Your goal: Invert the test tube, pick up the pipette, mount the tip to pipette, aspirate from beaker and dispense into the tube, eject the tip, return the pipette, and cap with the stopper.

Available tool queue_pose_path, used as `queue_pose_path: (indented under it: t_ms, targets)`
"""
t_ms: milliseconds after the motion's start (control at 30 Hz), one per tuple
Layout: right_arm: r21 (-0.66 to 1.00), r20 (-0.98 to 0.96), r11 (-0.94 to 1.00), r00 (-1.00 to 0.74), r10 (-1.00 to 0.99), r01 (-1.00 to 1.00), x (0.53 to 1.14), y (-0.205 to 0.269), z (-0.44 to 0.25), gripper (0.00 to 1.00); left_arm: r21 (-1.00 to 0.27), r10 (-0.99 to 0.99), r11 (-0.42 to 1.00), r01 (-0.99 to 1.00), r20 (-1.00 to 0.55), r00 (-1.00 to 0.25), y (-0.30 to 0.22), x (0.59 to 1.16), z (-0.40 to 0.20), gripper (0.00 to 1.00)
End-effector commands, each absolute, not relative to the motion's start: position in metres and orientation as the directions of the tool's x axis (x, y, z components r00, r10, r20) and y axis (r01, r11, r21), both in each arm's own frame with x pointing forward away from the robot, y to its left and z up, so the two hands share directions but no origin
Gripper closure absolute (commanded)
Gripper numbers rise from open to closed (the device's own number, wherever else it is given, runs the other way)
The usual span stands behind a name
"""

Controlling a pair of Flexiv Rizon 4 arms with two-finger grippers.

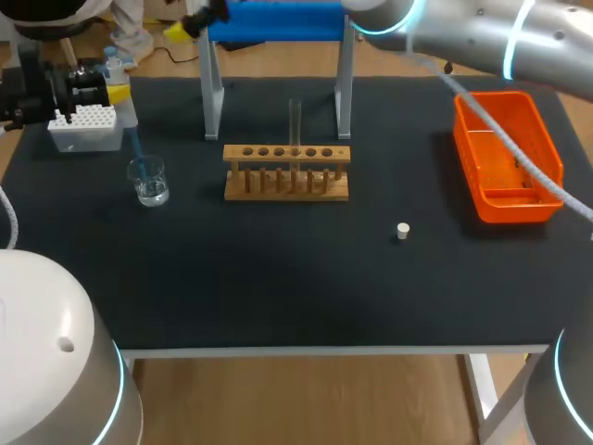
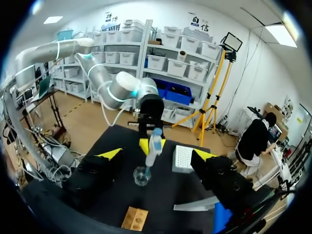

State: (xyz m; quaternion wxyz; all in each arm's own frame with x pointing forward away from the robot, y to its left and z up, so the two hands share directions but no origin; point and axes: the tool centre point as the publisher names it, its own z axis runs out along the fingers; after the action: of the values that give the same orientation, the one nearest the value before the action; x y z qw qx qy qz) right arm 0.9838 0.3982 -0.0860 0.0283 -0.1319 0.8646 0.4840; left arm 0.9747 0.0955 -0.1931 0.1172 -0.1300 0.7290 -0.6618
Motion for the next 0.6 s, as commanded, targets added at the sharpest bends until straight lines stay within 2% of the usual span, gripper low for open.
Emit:
queue_pose_path:
  t_ms: [33,433,600]
  targets:
    - [0.83,-0.19,0.491,-0.962,-0.196,-0.264,0.979,0.329,-0.075,0.0,-0.995,-0.342,0.09,-0.035,0.002,-0.94,0.096,0.975,-0.193,1.0]
    - [0.834,-0.16,0.492,-0.963,-0.218,-0.25,0.978,0.249,-0.104,0.0,-0.995,-0.342,0.09,-0.035,0.002,-0.94,0.096,0.975,-0.193,1.0]
    - [0.834,-0.16,0.492,-0.963,-0.218,-0.25,0.978,0.249,-0.104,0.0,-0.995,-0.342,0.09,-0.035,0.002,-0.94,0.096,0.975,-0.193,1.0]
